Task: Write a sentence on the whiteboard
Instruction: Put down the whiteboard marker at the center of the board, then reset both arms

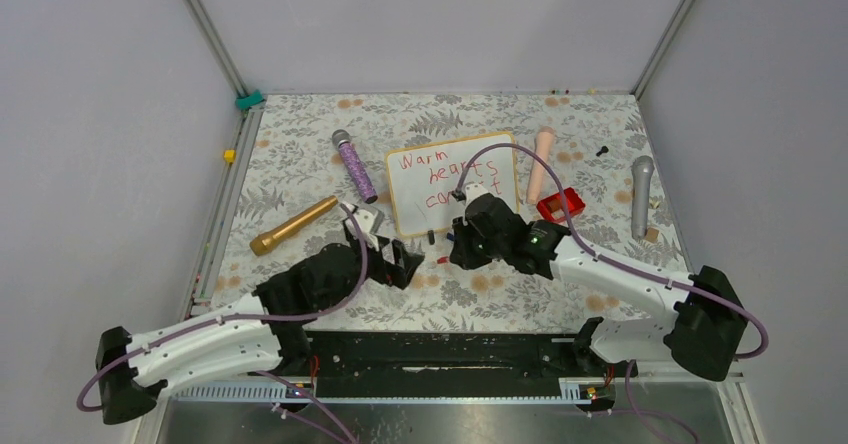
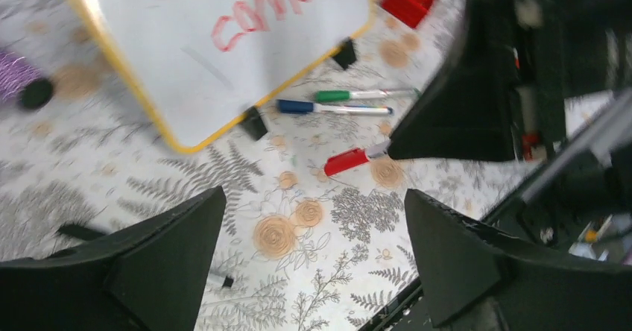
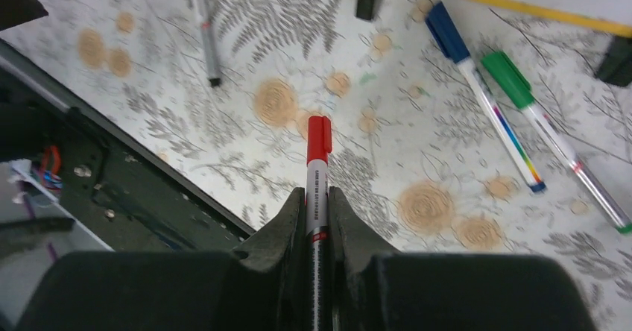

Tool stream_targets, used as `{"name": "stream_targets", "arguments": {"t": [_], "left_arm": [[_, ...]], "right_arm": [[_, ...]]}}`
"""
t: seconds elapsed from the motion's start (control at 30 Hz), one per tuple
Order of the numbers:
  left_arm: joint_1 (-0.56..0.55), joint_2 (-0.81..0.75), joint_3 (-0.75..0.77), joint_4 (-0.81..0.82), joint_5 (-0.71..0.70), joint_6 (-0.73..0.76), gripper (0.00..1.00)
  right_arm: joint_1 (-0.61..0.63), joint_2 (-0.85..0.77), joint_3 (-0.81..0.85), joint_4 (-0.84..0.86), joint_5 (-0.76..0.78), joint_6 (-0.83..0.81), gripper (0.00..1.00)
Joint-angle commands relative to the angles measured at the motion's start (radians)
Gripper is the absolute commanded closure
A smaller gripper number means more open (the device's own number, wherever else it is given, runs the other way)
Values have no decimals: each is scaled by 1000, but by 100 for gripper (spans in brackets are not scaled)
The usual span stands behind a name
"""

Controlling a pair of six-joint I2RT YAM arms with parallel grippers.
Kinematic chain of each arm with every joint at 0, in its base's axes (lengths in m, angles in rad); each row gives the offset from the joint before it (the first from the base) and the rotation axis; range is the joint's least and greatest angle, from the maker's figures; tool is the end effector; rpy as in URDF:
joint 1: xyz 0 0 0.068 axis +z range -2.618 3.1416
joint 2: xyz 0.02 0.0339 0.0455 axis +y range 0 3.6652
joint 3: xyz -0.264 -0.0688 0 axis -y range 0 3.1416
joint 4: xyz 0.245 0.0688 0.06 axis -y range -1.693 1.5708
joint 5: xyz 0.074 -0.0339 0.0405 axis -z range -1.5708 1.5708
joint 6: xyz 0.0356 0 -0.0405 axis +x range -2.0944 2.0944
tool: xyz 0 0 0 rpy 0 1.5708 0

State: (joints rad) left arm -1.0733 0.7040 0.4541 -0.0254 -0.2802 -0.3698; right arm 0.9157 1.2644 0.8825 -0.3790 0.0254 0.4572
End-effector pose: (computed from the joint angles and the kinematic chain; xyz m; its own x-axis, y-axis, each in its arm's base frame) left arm 0.0922 -0.1492 0.2525 -0.3803 -0.0275 -0.9245 0.6221 0.7320 -0.2777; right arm 0.1649 0.2131 0.2540 -0.7220 -0.2154 -0.6576 -0.5158 0.8010 0.3040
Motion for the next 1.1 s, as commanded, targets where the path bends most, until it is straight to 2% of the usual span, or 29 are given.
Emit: {"name": "stream_targets", "arguments": {"t": [0.0, 0.07, 0.23, 0.43, 0.47, 0.6, 0.7, 0.73, 0.9, 1.07], "left_arm": [[21, -57, 147, -383, -352, -381, 2], [39, -72, 195, -511, -397, -471, 1], [88, -93, 286, -644, -388, -460, 1], [129, -83, 323, -694, -409, -436, 1], [135, -83, 320, -695, -404, -434, 1], [154, -83, 309, -703, -387, -440, 1], [166, -82, 297, -704, -370, -436, 1], [169, -80, 293, -705, -364, -435, 1], [188, -58, 286, -694, -326, -412, 1], [192, -31, 281, -635, -268, -364, 1]], "right_arm": [[-5, -27, -50, 293, -86, 75, 100], [-5, -10, -77, 453, -107, 130, 100], [9, 117, -86, 816, -93, 267, 100], [100, 345, 44, 1012, 57, 292, 100], [109, 383, 65, 1032, 79, 299, 97], [125, 479, 116, 1057, 158, 312, 70], [127, 508, 112, 1057, 212, 315, 35], [127, 509, 105, 1053, 217, 314, 29], [125, 439, 43, 1029, 197, 268, 14], [79, 245, -75, 929, 158, 146, 13]]}}
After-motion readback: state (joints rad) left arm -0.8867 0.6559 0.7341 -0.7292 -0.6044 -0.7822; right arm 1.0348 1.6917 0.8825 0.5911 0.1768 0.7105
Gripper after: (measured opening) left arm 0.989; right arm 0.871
